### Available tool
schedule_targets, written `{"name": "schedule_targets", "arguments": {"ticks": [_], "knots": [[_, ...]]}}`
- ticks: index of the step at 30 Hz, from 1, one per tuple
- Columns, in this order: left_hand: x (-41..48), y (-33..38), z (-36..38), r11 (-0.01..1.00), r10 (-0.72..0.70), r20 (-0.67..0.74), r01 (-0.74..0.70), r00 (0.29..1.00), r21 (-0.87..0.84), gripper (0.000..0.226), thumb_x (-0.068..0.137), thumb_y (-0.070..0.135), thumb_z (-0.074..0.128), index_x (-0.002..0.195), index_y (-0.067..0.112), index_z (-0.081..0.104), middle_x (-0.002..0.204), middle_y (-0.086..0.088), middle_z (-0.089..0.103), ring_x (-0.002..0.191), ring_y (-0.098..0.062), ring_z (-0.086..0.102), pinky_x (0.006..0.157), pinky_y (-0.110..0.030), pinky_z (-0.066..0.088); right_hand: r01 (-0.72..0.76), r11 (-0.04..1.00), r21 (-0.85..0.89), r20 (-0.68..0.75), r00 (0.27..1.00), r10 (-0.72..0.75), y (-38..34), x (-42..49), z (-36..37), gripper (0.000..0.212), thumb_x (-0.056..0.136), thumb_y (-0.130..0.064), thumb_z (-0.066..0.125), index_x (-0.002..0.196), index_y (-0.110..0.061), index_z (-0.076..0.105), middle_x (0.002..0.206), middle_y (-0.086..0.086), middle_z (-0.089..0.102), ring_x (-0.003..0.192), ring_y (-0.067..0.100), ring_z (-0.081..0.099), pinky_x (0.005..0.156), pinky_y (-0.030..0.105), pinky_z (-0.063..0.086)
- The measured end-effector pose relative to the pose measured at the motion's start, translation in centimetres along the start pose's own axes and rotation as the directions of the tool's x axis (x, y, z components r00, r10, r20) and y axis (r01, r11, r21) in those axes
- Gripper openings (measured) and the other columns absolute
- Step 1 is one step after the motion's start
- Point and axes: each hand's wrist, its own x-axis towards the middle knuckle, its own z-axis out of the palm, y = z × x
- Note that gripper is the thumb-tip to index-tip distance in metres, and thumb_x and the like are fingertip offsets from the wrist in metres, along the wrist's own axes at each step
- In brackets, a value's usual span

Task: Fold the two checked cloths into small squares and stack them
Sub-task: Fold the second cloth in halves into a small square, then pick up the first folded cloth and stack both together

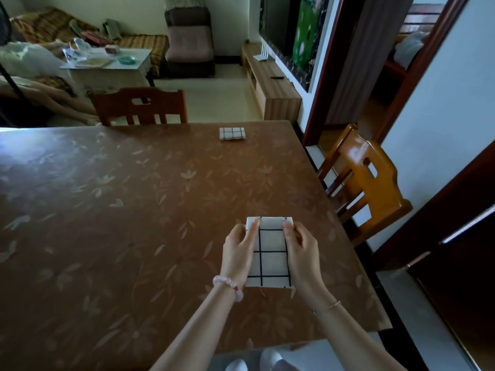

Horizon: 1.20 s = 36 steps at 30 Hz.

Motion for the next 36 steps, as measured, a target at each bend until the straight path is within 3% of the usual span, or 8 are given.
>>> {"name": "schedule_targets", "arguments": {"ticks": [4, 11, 16, 22, 26, 27, 31, 36], "knots": [[-0.2, -0.7, 0.0, 0.958, 0.208, -0.099, -0.183, 0.973, 0.220, 0.039, 0.095, 0.035, 0.046, 0.062, 0.014, 0.041, 0.055, 0.006, 0.043, 0.049, -0.003, 0.039, 0.048, -0.018, 0.032, -0.016, 0.998, -0.068, -0.062, 0.998, 0.012, 0.4, -0.8, 0.3, 0.039, 0.096, -0.038, 0.040, 0.071, -0.013, 0.055, 0.061, 0.003, 0.058, 0.055, 0.018, 0.055, 0.051, 0.032, 0.046], [-0.9, -1.3, 0.2, 0.889, 0.387, -0.168, -0.319, 0.907, 0.329, 0.039, 0.097, 0.034, 0.040, 0.068, 0.009, 0.045, 0.049, 0.004, 0.046, 0.044, -0.009, 0.041, 0.042, -0.030, 0.032, 0.064, 0.987, -0.145, -0.129, 0.988, -0.083, -0.1, -1.7, 0.6, 0.037, 0.097, -0.033, 0.040, 0.066, -0.016, 0.050, 0.053, -0.003, 0.049, 0.048, 0.005, 0.043, 0.045, 0.020, 0.035], [-0.6, -0.3, -0.6, 0.903, 0.383, -0.186, -0.324, 0.905, 0.281, 0.037, 0.097, 0.029, 0.043, 0.063, 0.016, 0.040, 0.052, 0.008, 0.040, 0.047, -0.005, 0.038, 0.046, -0.018, 0.029, -0.145, 0.981, 0.128, 0.182, 0.976, 0.121, -0.2, -1.9, -0.7, 0.034, 0.096, -0.042, 0.043, 0.081, -0.019, 0.064, 0.075, 0.004, 0.066, 0.066, 0.012, 0.064, 0.057, 0.028, 0.053], [0.7, 0.3, -1.9, 0.978, 0.182, -0.192, -0.157, 0.964, 0.136, 0.036, 0.097, 0.035, 0.041, 0.076, 0.007, 0.051, 0.063, 0.003, 0.047, 0.055, -0.005, 0.040, 0.056, -0.025, 0.036, -0.108, 0.993, 0.045, 0.182, 0.978, 0.098, 0.6, -3.8, -0.4, 0.029, 0.097, -0.030, 0.044, 0.082, -0.012, 0.062, 0.065, 0.002, 0.060, 0.050, 0.008, 0.052, 0.044, 0.023, 0.041], [-1.6, 1.0, -2.2, 0.988, -0.121, 0.038, 0.124, 0.992, -0.096, 0.036, 0.094, 0.050, 0.036, 0.120, 0.030, 0.049, 0.110, 0.021, 0.041, 0.107, -0.003, 0.043, 0.096, -0.029, 0.032, -0.030, 0.999, -0.043, 0.045, 0.998, 0.032, 0.8, -3.7, -0.5, 0.027, 0.097, -0.032, 0.041, 0.076, -0.022, 0.056, 0.071, 0.000, 0.062, 0.067, 0.015, 0.061, 0.055, 0.033, 0.052], [-2.3, 0.5, -2.1, 0.995, -0.091, 0.071, 0.094, 0.993, -0.044, 0.043, 0.093, 0.052, 0.036, 0.125, 0.026, 0.049, 0.112, 0.019, 0.040, 0.109, -0.003, 0.041, 0.095, -0.024, 0.032, -0.029, 0.998, -0.053, 0.027, 0.999, 0.031, 0.9, -3.6, -0.7, 0.028, 0.097, -0.033, 0.041, 0.077, -0.019, 0.056, 0.072, 0.003, 0.063, 0.070, 0.021, 0.062, 0.058, 0.039, 0.052], [-3.7, -1.9, -1.3, 0.981, 0.145, -0.026, -0.140, 0.989, 0.136, 0.042, 0.088, 0.044, 0.051, 0.076, 0.004, 0.057, 0.063, 0.001, 0.056, 0.053, -0.004, 0.044, 0.046, -0.016, 0.034, -0.010, 0.997, -0.074, -0.008, 1.000, 0.009, 1.3, -3.8, -0.9, 0.031, 0.097, -0.033, 0.041, 0.078, -0.012, 0.057, 0.071, 0.009, 0.062, 0.067, 0.029, 0.059, 0.055, 0.044, 0.049], [-2.8, -2.7, -2.5, 0.950, 0.235, -0.227, -0.174, 0.945, 0.259, 0.028, 0.089, 0.034, 0.058, 0.072, 0.012, 0.059, 0.052, 0.004, 0.052, 0.045, -0.008, 0.045, 0.044, -0.016, 0.034, -0.037, 0.996, -0.082, -0.090, 0.996, 0.029, 1.6, -3.8, -2.7, 0.030, 0.098, -0.029, 0.038, 0.077, -0.015, 0.054, 0.067, 0.004, 0.058, 0.056, 0.017, 0.053, 0.046, 0.025, 0.042]]}}
